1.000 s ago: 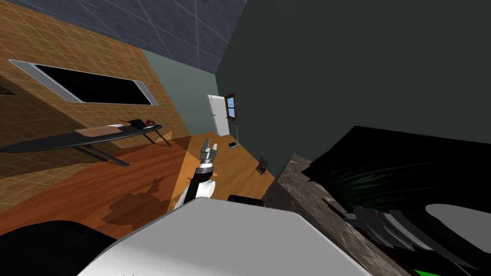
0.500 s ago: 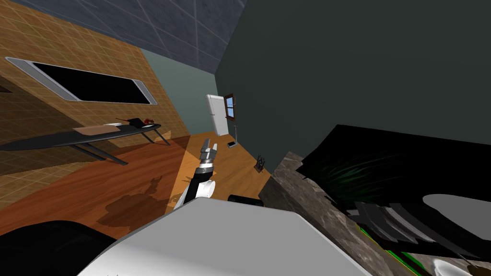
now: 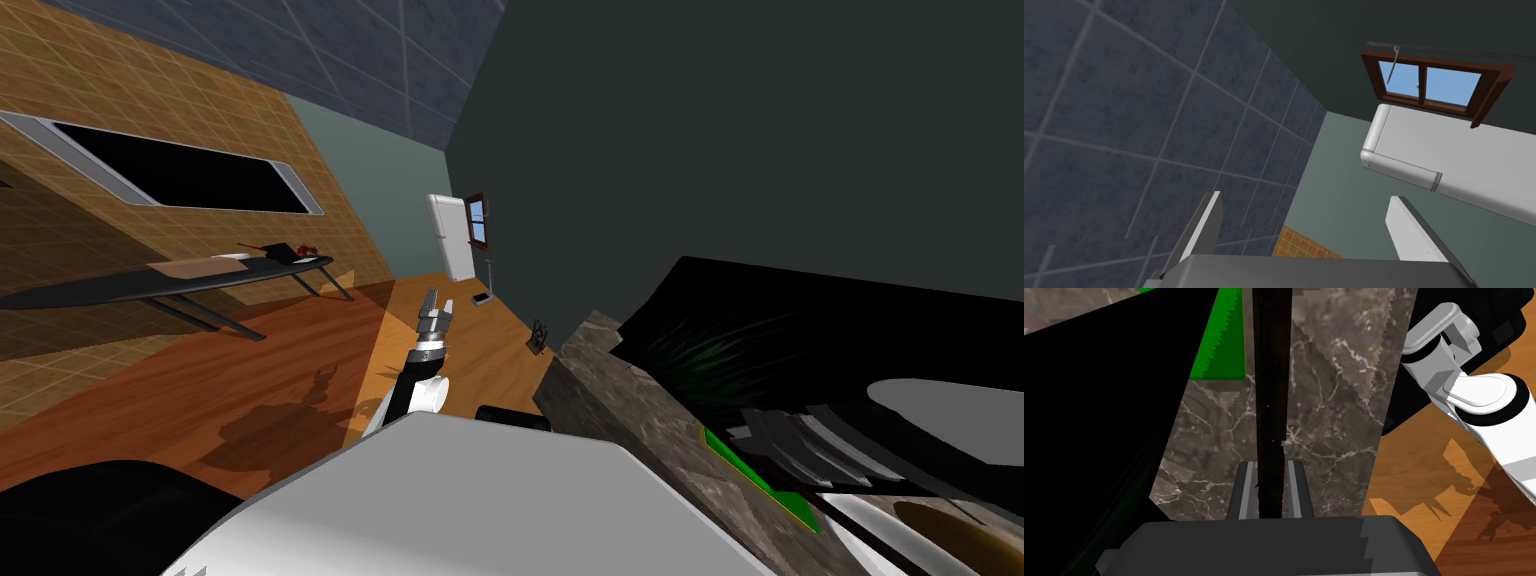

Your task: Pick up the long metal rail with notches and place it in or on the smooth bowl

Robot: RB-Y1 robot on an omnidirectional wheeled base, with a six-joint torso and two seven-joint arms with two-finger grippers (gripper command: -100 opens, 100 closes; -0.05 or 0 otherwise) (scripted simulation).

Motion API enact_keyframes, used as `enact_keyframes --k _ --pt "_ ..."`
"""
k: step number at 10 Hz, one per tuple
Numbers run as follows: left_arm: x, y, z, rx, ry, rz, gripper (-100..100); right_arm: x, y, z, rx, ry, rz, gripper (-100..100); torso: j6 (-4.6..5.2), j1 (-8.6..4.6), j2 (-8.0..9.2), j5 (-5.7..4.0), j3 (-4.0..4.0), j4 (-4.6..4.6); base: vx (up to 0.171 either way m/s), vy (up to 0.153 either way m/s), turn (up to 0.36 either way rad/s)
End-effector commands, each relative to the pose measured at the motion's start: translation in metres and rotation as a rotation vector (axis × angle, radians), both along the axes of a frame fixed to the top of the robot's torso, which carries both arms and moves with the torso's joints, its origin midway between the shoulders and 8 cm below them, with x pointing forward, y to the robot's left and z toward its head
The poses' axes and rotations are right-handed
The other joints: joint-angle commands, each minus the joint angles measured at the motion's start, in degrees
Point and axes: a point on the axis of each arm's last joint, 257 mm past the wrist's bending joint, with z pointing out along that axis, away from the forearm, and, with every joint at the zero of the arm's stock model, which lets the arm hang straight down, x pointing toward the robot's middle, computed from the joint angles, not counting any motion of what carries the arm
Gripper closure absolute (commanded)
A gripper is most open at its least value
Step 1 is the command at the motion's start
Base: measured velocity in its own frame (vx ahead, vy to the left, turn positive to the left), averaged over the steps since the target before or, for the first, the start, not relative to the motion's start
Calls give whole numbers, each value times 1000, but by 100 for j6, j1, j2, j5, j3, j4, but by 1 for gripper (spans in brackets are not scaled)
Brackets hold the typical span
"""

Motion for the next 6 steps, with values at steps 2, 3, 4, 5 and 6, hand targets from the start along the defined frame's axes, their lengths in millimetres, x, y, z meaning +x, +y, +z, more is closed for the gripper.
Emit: enact_keyframes --k 2,3,4,5,6 --pt "0 0 0 0 0 0 0 9 -7 12 -27 8 8 100 11 -27 13 6 10 7 -111 -121 -30" --pt "0 0 0 0 0 0 0 9 -7 12 -27 8 8 100 13 -31 11 2 9 6 -42 -56 5" --pt "0 0 0 0 0 0 0 14 -10 19 -39 14 11 100 15 -19 -2 2 2 3 -72 -56 -20" --pt "0 0 0 0 0 0 0 18 -12 26 -50 19 14 100 24 -29 5 10 5 5 -109 -111 -30" --pt "0 0 0 0 0 0 0 13 -14 24 -51 31 9 100 37 -58 21 14 16 11 -85 -91 -2"
